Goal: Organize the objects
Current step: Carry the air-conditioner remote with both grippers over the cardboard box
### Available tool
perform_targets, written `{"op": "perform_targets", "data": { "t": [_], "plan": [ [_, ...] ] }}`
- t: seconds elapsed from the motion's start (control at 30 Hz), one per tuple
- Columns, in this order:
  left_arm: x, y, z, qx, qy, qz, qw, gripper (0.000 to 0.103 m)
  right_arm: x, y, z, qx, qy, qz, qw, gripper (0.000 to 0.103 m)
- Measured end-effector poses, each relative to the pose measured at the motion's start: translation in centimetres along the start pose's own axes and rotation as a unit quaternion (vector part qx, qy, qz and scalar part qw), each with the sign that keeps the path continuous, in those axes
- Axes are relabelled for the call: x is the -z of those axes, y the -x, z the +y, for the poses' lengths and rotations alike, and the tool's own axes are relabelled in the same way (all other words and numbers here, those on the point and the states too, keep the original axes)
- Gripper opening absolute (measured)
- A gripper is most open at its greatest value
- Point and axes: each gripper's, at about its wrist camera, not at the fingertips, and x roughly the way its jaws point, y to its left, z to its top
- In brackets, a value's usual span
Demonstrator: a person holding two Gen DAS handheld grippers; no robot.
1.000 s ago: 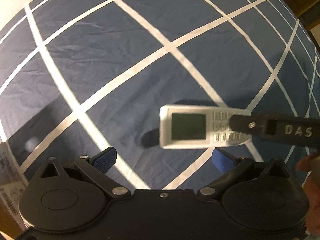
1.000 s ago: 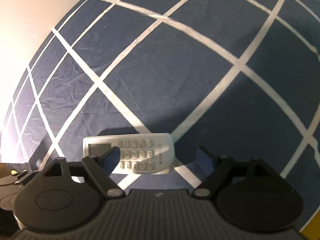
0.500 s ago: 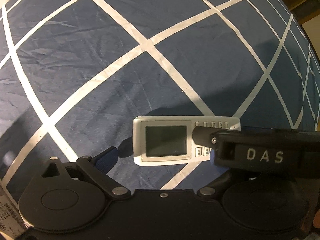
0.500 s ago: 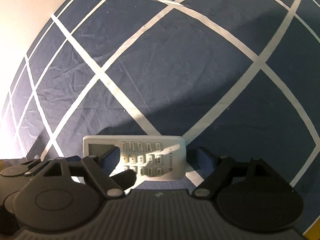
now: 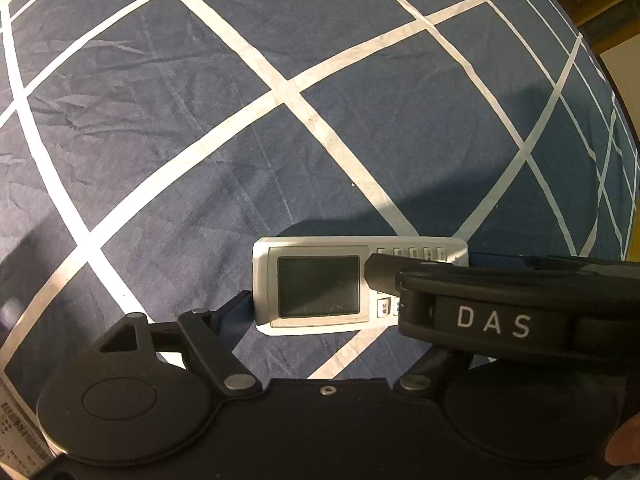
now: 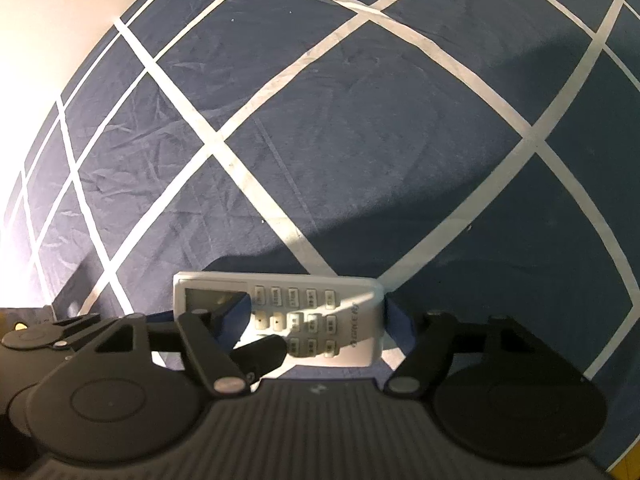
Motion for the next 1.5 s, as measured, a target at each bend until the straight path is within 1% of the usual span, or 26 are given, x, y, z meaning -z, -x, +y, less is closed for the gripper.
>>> {"op": "perform_targets", "data": {
  "t": [0.13,0.3,0.53,0.57,0.77,0.97,1.17,1.5],
  "plan": [
    [0.4,0.6,-0.2,-0.009,-0.003,-0.005,0.9999,0.078,-0.1,0.1,0.4,0.001,0.004,-0.003,1.0,0.069],
    [1.4,2.6,-0.3,-0.018,0.002,-0.02,0.9996,0.078,0.9,1.6,1.4,-0.008,0.017,-0.013,1.0,0.069],
    [3.9,7.1,0.7,-0.031,0.025,-0.057,0.9975,0.078,2.8,4.7,4.7,-0.023,0.058,-0.034,0.997,0.069],
    [4.3,7.8,1.0,-0.033,0.03,-0.064,0.997,0.078,3.2,5.3,5.2,-0.026,0.071,-0.036,0.996,0.069],
    [7.4,11.7,3.2,-0.044,0.064,-0.093,0.9926,0.078,5.9,7.6,9.1,-0.038,0.113,-0.047,0.992,0.069],
    [11.3,15.3,6.0,-0.054,0.104,-0.122,0.9855,0.078,8.9,9.2,13.5,-0.05,0.16,-0.052,0.984,0.069],
    [15.3,18.4,9.0,-0.063,0.148,-0.151,0.9754,0.078,11.8,10.5,18.0,-0.064,0.211,-0.054,0.974,0.069],
    [21.5,22.1,14.3,-0.08,0.203,-0.181,0.959,0.078,17.0,11.1,25.3,-0.083,0.276,-0.053,0.956,0.069]
  ]
}}
